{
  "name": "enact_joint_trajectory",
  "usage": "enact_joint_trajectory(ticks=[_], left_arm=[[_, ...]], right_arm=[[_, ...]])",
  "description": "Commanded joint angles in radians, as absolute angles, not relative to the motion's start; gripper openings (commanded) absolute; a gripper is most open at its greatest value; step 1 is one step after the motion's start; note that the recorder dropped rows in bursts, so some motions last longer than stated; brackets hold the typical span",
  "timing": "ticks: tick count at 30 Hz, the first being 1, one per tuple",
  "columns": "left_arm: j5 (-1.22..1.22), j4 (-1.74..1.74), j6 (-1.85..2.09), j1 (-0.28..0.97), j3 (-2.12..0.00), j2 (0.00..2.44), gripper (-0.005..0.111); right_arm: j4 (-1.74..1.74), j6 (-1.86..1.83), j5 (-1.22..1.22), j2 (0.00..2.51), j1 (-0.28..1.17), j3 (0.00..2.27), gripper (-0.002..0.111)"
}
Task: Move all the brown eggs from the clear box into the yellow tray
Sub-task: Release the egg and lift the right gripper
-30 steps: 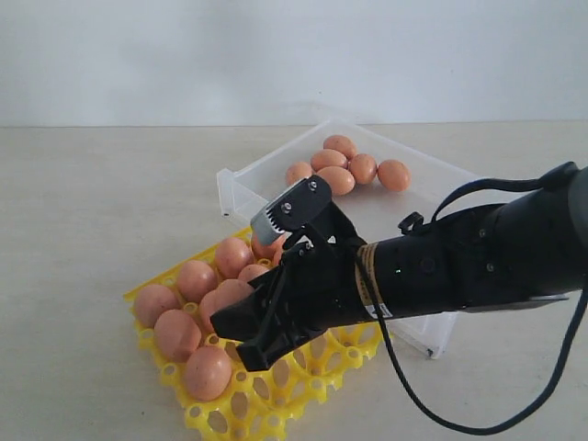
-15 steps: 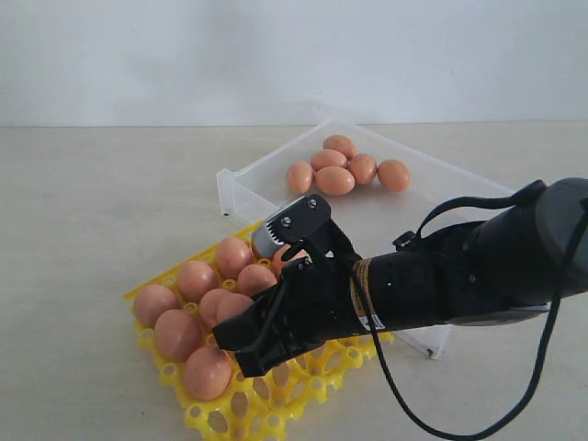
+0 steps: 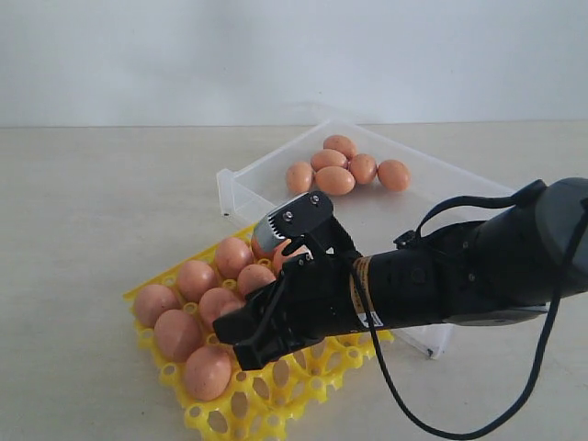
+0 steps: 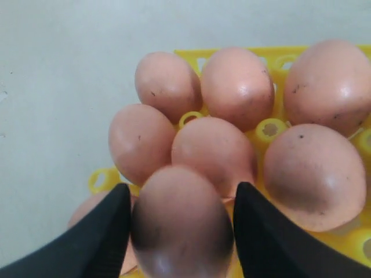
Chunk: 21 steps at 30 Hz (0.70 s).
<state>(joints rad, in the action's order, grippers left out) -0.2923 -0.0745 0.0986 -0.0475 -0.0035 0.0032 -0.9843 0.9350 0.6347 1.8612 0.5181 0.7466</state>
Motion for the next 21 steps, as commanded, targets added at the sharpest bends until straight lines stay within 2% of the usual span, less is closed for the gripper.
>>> enact_joint_trajectory(ticks=[1,14,19,20,21], left_arm=[[-0.293,-0.076,0.095,-0.049,0.0,0.0,0.004],[-0.293,-0.076,0.095,-0.049,0.0,0.0,0.004],[-0.293,-0.076,0.095,-0.049,0.0,0.0,0.004],[-0.293,-0.076,0.095,-0.049,0.0,0.0,0.004],[-0.293,-0.076,0.095,-0.049,0.0,0.0,0.004]], right_arm=[[-0.98,0.932,0.646,1.861,0.519,0.75,0.046],[-0.976,0.928,0.646,1.853,0.519,0.75,0.046],[-0.97,0.928,0.677,1.777,0.519,0.757,0.045],[-0.966,0.928,0.677,1.751,0.519,0.766,0.044],[-0.948,0.928,0.664,1.69,0.517,0.794,0.035]])
